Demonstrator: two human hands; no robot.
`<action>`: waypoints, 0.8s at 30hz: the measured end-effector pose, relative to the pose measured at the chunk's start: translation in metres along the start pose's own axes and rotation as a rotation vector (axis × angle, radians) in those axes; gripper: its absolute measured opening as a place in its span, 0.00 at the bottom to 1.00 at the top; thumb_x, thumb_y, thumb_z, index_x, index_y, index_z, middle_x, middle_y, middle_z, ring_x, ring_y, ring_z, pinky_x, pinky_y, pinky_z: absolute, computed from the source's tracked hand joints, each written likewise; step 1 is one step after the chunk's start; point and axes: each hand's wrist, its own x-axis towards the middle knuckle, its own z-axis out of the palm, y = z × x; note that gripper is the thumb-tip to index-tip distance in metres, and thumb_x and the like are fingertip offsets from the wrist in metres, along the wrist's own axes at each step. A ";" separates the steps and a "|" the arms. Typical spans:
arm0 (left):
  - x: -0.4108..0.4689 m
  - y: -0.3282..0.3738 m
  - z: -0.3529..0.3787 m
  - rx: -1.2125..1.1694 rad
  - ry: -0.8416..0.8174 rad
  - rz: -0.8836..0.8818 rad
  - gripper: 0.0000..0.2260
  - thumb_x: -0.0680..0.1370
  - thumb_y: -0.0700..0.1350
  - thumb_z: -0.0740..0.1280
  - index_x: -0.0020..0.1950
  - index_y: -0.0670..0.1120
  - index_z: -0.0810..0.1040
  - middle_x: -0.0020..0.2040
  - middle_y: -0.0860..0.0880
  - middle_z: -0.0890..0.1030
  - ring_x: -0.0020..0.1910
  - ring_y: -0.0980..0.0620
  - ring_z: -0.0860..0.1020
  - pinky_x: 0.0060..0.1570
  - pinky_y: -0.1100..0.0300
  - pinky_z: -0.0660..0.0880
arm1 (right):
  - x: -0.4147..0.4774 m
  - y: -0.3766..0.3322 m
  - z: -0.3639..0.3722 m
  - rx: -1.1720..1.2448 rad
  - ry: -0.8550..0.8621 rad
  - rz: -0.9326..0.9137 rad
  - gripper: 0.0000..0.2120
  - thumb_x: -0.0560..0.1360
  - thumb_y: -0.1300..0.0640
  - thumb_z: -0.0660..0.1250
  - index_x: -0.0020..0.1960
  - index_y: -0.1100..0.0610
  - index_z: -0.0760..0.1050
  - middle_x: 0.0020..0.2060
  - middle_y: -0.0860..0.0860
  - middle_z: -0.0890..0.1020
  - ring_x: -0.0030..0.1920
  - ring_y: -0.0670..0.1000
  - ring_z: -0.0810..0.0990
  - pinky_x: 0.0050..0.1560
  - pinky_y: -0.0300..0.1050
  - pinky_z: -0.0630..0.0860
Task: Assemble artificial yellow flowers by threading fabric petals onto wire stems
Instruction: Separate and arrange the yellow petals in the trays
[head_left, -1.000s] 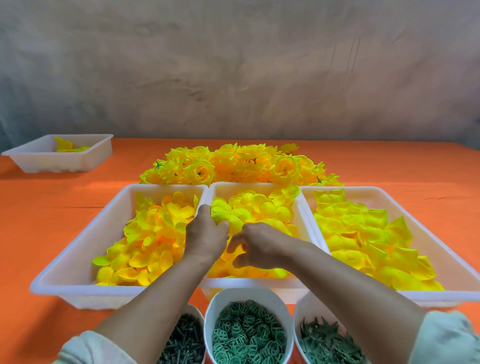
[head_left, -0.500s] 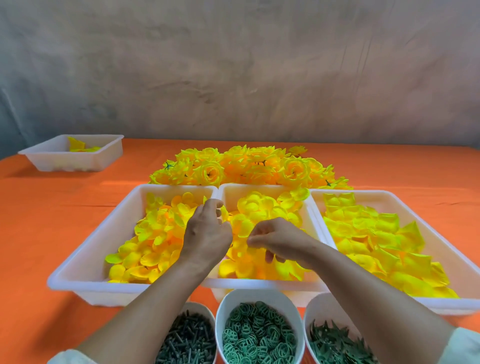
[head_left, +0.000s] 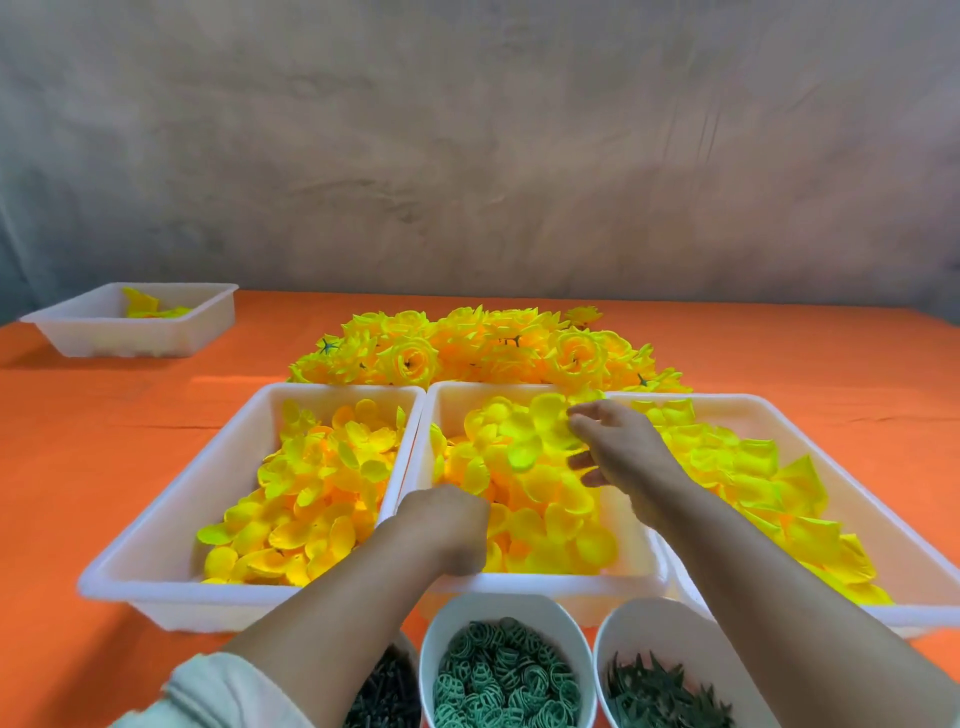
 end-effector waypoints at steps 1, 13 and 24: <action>0.003 0.001 0.001 0.022 -0.036 0.006 0.20 0.74 0.38 0.62 0.66 0.47 0.73 0.60 0.41 0.78 0.59 0.40 0.76 0.43 0.54 0.69 | 0.004 0.003 -0.001 -0.277 0.061 -0.041 0.16 0.78 0.55 0.64 0.65 0.55 0.74 0.55 0.55 0.80 0.51 0.57 0.82 0.48 0.51 0.79; 0.009 -0.002 0.011 0.002 0.088 0.054 0.13 0.76 0.37 0.63 0.58 0.44 0.81 0.56 0.41 0.81 0.57 0.41 0.78 0.48 0.52 0.75 | -0.020 0.026 0.030 -1.177 -0.568 -0.293 0.15 0.77 0.56 0.62 0.61 0.56 0.79 0.59 0.55 0.81 0.59 0.58 0.78 0.57 0.50 0.77; -0.009 -0.025 -0.008 -0.465 0.429 0.044 0.13 0.74 0.42 0.62 0.50 0.52 0.84 0.45 0.46 0.78 0.48 0.45 0.76 0.40 0.57 0.68 | -0.025 0.006 0.020 -0.454 -0.292 -0.352 0.16 0.73 0.58 0.66 0.58 0.45 0.78 0.53 0.45 0.77 0.48 0.48 0.77 0.49 0.42 0.72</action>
